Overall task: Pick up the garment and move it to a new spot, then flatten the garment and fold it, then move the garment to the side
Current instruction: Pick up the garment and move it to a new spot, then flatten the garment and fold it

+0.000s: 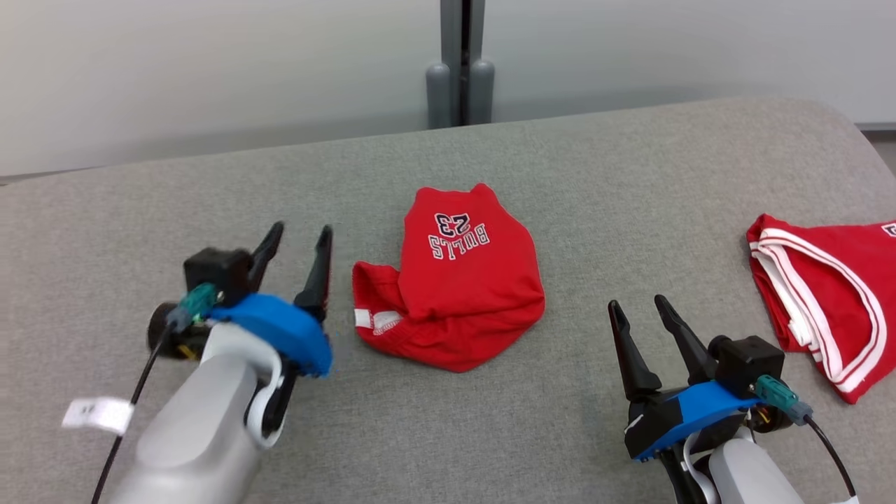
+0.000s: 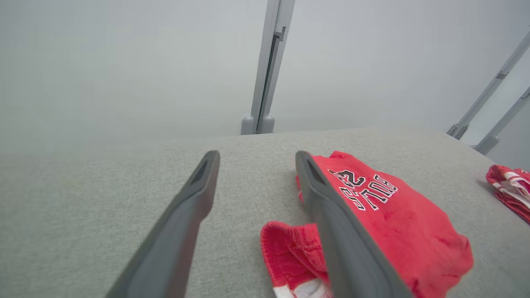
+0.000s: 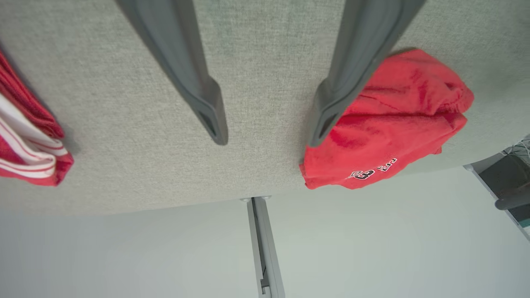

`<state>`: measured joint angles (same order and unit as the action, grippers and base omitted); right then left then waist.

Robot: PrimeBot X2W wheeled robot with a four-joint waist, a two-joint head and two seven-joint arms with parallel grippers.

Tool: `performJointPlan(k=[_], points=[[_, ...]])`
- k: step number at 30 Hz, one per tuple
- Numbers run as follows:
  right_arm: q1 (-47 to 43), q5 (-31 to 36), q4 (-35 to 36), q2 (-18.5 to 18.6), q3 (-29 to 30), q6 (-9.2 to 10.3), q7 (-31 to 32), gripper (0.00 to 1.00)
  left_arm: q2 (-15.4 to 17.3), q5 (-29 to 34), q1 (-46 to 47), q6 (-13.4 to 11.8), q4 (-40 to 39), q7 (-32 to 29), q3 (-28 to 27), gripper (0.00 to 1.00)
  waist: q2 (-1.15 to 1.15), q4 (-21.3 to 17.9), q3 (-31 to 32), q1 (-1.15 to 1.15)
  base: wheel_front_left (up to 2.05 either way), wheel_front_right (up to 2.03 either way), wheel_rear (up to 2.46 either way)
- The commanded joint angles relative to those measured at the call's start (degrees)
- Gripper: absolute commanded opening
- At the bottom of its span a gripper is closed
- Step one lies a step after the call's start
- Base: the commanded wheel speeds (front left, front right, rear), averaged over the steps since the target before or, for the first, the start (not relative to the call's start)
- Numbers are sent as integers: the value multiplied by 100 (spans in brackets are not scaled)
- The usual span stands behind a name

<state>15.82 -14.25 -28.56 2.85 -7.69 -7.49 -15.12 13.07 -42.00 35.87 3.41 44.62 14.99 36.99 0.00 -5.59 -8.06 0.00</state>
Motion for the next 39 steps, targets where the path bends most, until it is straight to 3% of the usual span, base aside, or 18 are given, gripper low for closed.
performJointPlan(k=[1,8,17,27,39], points=[[-110,3,-18,18,13,0,-1,100,92,238,-362,-101,-178,20,-150,100,0,37,59,0,0,0,0],[-317,46,-111,18,56,0,-1,100,88,1047,-1931,-390,-1273,23,-1480,100,0,191,405,0,0,0,0],[-610,129,-241,18,78,0,-1,100,-352,2021,-3302,-88,-1895,24,-2501,100,0,268,666,0,0,0,0],[-802,153,-324,18,38,0,-1,100,-861,2857,-3977,115,-2186,25,-3053,100,0,290,777,0,0,0,0],[-740,130,-308,18,-21,0,-1,100,-1008,3069,-3918,295,-2153,25,-3285,100,0,287,746,0,0,0,0]])
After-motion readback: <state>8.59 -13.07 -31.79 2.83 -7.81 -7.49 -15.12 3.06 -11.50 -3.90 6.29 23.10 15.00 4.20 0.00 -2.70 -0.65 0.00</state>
